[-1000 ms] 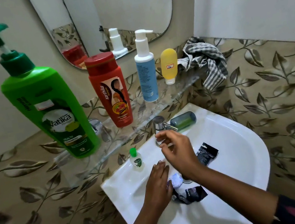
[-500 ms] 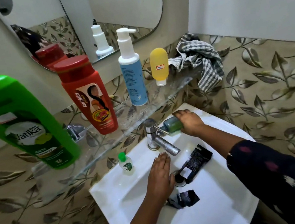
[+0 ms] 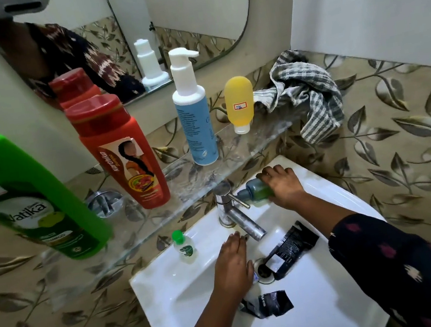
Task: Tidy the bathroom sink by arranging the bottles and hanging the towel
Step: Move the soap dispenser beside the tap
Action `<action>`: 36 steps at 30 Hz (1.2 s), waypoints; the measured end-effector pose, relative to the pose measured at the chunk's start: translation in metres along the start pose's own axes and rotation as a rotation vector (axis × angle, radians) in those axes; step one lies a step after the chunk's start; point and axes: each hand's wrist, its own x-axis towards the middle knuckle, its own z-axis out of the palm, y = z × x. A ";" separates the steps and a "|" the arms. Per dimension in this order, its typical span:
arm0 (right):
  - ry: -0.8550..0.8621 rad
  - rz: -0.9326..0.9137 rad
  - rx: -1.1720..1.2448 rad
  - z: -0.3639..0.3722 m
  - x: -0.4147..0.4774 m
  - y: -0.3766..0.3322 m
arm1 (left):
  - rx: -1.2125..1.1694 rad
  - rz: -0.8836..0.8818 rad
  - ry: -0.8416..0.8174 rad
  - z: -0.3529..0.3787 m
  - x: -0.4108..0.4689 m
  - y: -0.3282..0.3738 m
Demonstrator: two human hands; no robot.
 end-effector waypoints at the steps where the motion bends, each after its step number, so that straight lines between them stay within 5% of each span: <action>1: 0.037 0.015 0.035 0.003 -0.002 0.002 | 0.008 -0.008 -0.006 0.001 0.001 0.001; 12: 0.350 0.392 1.013 0.029 -0.021 -0.006 | -0.009 -0.101 0.006 -0.001 0.009 0.015; 33: 0.248 0.469 1.022 0.031 -0.021 -0.026 | -0.024 -0.081 0.015 0.010 0.004 0.005; 36: 0.354 0.578 1.173 0.023 -0.032 -0.022 | -0.052 -0.081 0.058 0.015 -0.001 0.002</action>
